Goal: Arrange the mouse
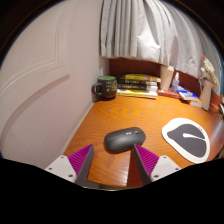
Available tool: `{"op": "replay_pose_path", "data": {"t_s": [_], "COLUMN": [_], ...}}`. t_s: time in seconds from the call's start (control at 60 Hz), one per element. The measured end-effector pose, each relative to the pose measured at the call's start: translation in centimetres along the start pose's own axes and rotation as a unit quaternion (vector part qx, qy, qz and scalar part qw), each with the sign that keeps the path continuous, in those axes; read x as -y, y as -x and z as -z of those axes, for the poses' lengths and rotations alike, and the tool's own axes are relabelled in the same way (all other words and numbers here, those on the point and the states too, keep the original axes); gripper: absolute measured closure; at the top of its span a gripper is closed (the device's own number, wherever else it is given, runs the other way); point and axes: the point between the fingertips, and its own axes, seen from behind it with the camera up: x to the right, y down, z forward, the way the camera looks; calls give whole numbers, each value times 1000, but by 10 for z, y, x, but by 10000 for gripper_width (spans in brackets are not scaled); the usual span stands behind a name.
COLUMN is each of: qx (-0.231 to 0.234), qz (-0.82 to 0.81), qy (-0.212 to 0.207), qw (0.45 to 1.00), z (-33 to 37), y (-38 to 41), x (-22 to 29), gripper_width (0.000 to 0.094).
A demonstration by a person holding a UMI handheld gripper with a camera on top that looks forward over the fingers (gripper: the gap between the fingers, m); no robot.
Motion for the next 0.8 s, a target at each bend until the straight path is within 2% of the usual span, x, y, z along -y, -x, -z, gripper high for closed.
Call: {"op": "replay_pose_path", "data": {"t_s": [0.383,0.483,0.583,0.683,0.8], "qx": [-20,-26,-28,-24,-17], "qz": [-15,-20,-26,-21,-17], "qy": [6,15,34,59,83], "qw": [1000,999,999,998,996], "z": [-67,-77,-81,-82,-83], "y": [3,1,-1,0,-1], "x": [48,54,55,54,53], "gripper_width": [178,279,461,479,555]}}
